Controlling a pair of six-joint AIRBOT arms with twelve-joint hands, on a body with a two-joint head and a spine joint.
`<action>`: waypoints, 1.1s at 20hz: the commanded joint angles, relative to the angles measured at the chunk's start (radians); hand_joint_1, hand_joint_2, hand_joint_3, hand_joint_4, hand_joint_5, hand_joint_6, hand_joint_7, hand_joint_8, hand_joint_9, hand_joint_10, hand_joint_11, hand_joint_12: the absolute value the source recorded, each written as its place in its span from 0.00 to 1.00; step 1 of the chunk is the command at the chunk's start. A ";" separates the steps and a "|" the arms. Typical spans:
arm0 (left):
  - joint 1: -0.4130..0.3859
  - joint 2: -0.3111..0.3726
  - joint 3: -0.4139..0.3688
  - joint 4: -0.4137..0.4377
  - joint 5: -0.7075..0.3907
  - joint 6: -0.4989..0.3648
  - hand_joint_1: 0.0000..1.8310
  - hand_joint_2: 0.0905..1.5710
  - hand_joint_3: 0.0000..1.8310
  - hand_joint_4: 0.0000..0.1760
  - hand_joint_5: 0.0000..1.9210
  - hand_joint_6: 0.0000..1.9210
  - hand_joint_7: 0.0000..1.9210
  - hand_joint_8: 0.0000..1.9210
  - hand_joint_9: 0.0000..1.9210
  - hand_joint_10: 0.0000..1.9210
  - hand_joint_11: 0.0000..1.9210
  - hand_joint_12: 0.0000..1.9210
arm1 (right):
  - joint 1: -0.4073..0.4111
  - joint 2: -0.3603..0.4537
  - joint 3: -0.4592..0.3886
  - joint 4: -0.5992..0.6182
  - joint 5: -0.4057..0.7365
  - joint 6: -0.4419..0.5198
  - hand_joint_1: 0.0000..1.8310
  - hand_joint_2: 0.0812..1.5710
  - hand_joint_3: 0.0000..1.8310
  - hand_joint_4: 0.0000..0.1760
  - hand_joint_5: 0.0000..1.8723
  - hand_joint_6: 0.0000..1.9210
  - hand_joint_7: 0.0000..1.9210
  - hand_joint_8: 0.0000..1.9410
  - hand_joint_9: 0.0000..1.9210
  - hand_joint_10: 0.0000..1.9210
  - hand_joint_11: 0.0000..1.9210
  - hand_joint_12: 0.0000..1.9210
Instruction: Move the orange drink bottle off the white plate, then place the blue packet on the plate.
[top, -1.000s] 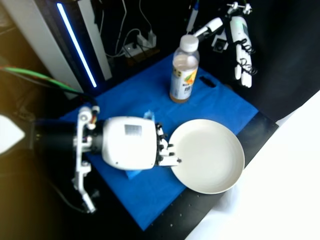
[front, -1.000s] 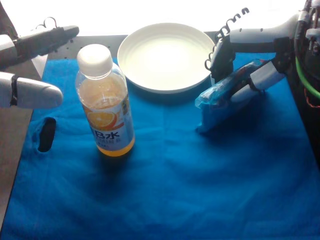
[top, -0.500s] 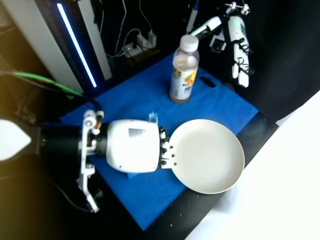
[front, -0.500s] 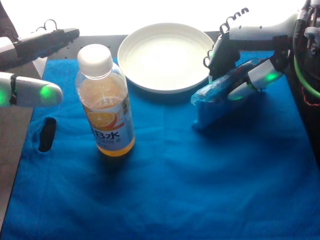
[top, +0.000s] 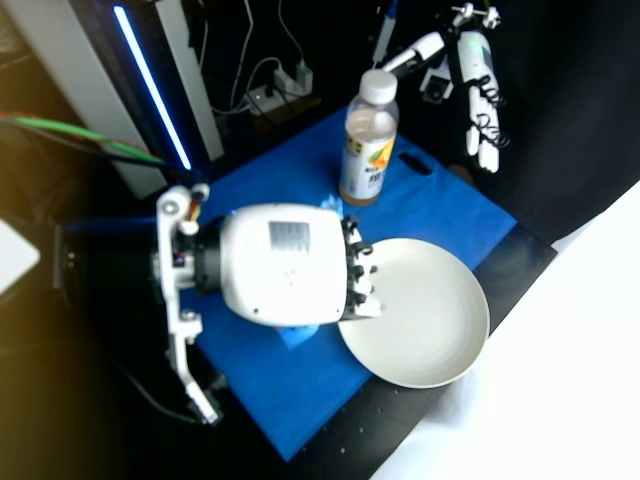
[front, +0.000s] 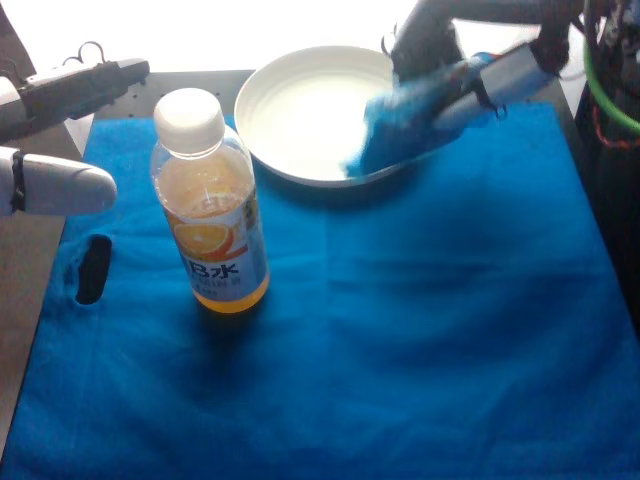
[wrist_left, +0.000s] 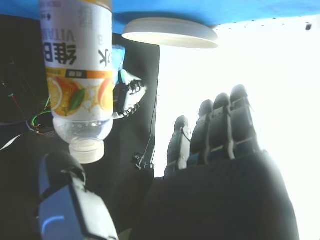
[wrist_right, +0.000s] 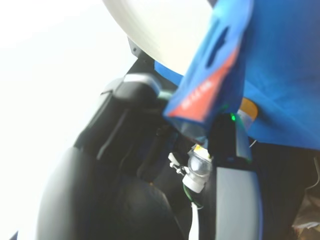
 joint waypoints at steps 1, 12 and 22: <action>-0.006 0.007 -0.002 -0.052 -0.106 -0.004 0.20 0.42 0.00 1.00 0.00 0.00 0.00 0.00 0.00 0.00 0.00 0.00 | 0.016 -0.015 0.012 0.076 0.039 0.003 0.76 0.66 0.00 0.00 0.49 0.51 0.63 0.22 0.57 0.53 0.49 0.41; -0.006 0.002 -0.004 -0.062 -0.143 0.005 0.21 0.51 0.01 1.00 0.00 0.00 0.00 0.00 0.00 0.00 0.00 0.00 | 0.017 -0.215 0.243 0.100 -0.006 0.003 0.70 0.67 0.00 0.00 0.63 0.22 0.54 0.58 0.54 0.59 0.47 0.76; -0.006 -0.008 -0.005 -0.068 -0.168 0.010 0.17 0.46 0.00 1.00 0.00 0.00 0.00 0.00 0.00 0.00 0.00 0.00 | 0.016 -0.275 0.326 0.086 -0.054 0.003 0.75 0.69 0.00 0.00 0.54 0.38 0.51 0.48 0.49 0.67 0.35 0.64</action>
